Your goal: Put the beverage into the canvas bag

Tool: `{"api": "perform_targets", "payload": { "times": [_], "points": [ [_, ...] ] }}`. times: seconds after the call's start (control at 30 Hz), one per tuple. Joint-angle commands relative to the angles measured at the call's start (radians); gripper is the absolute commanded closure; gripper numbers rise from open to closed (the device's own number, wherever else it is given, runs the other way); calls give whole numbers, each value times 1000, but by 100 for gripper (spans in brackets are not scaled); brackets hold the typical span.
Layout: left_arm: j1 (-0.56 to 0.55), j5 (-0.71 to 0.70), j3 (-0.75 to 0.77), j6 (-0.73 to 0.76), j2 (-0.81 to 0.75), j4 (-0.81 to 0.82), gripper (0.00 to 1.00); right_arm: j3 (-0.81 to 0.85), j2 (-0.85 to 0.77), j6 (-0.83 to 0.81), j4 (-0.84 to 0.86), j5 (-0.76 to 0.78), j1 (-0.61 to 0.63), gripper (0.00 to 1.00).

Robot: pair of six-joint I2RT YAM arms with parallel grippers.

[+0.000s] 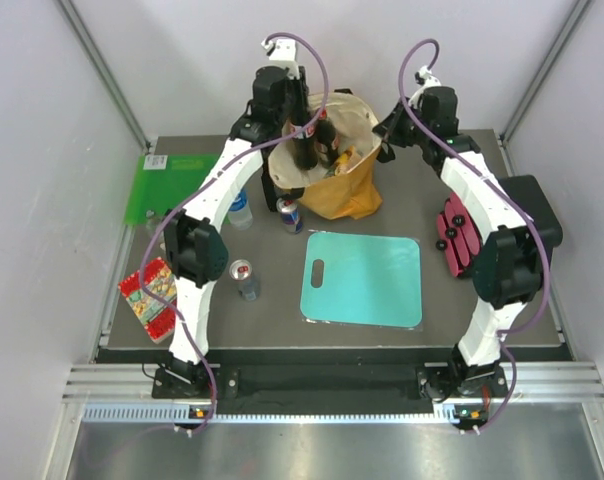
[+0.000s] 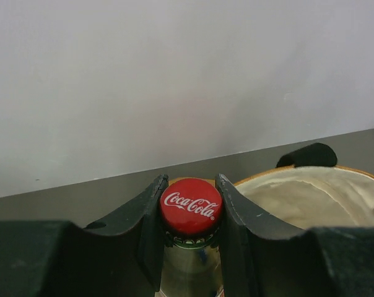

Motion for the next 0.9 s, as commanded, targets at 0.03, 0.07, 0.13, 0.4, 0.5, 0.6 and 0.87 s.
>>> {"api": "perform_targets", "payload": {
  "times": [0.03, 0.07, 0.13, 0.4, 0.5, 0.6, 0.87],
  "points": [
    [-4, -30, 41, 66, -24, 300, 100, 74, -3, 34, 84, 19, -42, 100],
    [-9, -16, 37, 66, -18, 306, 100, 74, 5, 37, 90, 16, -42, 100],
    [-18, -1, 15, 83, -7, 329, 100, 77, 13, 46, 96, 7, -40, 100],
    [-58, 11, -290, 89, -90, 515, 100, 91, 32, 60, 108, -12, -42, 100],
    [-58, 36, -287, 83, -75, 506, 100, 82, 32, 74, 117, -27, -43, 100],
    [-60, 47, -293, 56, -66, 521, 100, 71, 31, 92, 139, -50, -42, 100],
    [-69, 123, -434, -1, -161, 596, 100, 103, 40, 84, 116, -53, -43, 100]
  ]
}}
